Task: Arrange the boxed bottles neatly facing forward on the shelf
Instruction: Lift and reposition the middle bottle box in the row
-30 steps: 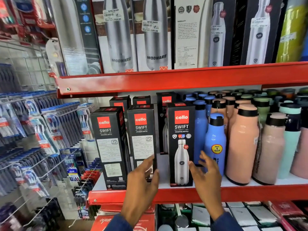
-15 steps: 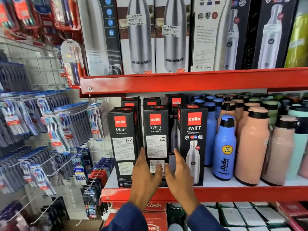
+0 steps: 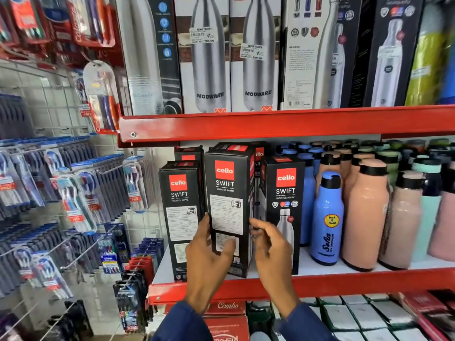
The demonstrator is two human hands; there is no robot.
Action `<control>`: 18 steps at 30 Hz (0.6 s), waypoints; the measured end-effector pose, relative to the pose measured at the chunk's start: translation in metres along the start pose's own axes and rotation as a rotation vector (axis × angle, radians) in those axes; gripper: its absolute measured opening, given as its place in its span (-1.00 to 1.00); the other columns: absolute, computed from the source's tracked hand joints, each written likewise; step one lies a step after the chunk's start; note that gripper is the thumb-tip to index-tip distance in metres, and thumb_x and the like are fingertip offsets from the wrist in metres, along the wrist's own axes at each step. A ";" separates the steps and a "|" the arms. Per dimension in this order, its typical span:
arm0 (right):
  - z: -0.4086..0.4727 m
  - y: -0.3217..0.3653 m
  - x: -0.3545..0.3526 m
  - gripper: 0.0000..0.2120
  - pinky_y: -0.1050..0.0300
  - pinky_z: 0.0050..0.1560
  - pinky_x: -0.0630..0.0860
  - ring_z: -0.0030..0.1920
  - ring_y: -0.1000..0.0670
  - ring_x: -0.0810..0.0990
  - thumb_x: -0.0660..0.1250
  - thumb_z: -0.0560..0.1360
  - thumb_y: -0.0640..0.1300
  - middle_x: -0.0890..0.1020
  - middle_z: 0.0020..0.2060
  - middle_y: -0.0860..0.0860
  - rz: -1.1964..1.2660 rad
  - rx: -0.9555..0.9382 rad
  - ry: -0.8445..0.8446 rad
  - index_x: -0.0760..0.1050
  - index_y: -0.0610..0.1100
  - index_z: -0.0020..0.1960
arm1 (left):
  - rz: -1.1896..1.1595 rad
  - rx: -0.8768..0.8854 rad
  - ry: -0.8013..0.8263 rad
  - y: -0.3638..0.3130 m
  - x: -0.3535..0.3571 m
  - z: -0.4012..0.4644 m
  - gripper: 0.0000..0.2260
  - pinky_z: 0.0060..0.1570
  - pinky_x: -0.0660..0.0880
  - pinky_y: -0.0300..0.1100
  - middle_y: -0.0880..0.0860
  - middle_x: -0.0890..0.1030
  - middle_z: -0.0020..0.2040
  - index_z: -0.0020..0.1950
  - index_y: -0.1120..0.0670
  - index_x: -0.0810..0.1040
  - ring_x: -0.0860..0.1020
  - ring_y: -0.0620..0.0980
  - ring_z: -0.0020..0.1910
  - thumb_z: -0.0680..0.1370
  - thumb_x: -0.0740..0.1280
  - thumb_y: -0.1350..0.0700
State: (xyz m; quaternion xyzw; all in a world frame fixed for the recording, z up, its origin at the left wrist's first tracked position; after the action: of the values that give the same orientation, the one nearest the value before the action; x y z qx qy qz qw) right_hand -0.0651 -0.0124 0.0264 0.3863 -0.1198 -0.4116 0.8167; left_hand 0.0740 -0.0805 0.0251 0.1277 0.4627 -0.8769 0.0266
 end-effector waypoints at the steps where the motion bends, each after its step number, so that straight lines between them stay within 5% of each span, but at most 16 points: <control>1: -0.001 0.005 -0.003 -0.69 0.27 0.09 0.55 0.04 0.19 0.63 0.23 0.57 -0.30 0.66 0.02 0.15 0.029 -0.012 -0.009 0.56 0.05 0.14 | -0.011 0.009 -0.024 -0.003 -0.005 -0.001 -0.32 0.30 0.50 -0.04 -0.09 0.58 0.30 0.46 -0.07 0.31 0.54 -0.16 0.26 0.38 0.47 -0.07; 6: -0.007 0.027 -0.011 -0.78 0.18 0.06 0.59 0.03 0.09 0.66 0.26 0.59 -0.21 0.68 -0.02 0.14 0.099 -0.046 0.089 0.61 -0.02 0.13 | -0.044 0.091 -0.095 -0.022 -0.017 -0.007 -0.21 0.25 0.47 -0.30 -0.20 0.57 0.24 0.40 -0.11 0.36 0.51 -0.31 0.22 0.25 0.62 -0.07; 9: -0.007 0.029 -0.013 -0.76 0.11 0.10 0.60 0.07 0.09 0.65 0.25 0.59 -0.24 0.67 0.01 0.14 0.105 -0.040 0.155 0.60 -0.01 0.15 | -0.071 0.075 -0.098 -0.023 -0.016 -0.006 -0.20 0.24 0.51 -0.20 -0.18 0.59 0.22 0.41 -0.08 0.36 0.52 -0.28 0.20 0.23 0.62 -0.05; 12: -0.004 0.018 -0.023 -0.74 0.14 0.10 0.59 0.11 0.13 0.62 0.31 0.55 -0.22 0.64 0.09 0.17 0.088 -0.029 0.045 0.57 0.02 0.19 | -0.108 0.062 -0.056 -0.018 -0.014 -0.005 -0.19 0.25 0.53 -0.06 -0.15 0.59 0.23 0.43 -0.07 0.34 0.55 -0.20 0.20 0.25 0.62 0.07; 18: 0.005 -0.012 -0.017 -0.56 0.51 0.03 0.47 0.18 0.17 0.58 0.39 0.50 -0.11 0.60 0.20 0.12 0.065 0.126 0.196 0.44 -0.02 0.36 | -0.197 0.031 0.078 -0.004 -0.006 0.008 -0.21 0.33 0.46 0.09 -0.06 0.56 0.32 0.49 -0.08 0.28 0.53 -0.09 0.30 0.32 0.54 0.16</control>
State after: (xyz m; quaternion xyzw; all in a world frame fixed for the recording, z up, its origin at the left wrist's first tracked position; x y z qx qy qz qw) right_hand -0.0858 -0.0067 0.0229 0.4711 -0.0776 -0.3367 0.8116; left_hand 0.0780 -0.0855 0.0343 0.1159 0.4602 -0.8766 -0.0796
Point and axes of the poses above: each hand's wrist, its own z-axis towards the middle knuckle, its own x-axis out of the palm, y = z × x, the point moved 4 cm from there along z, towards the middle knuckle
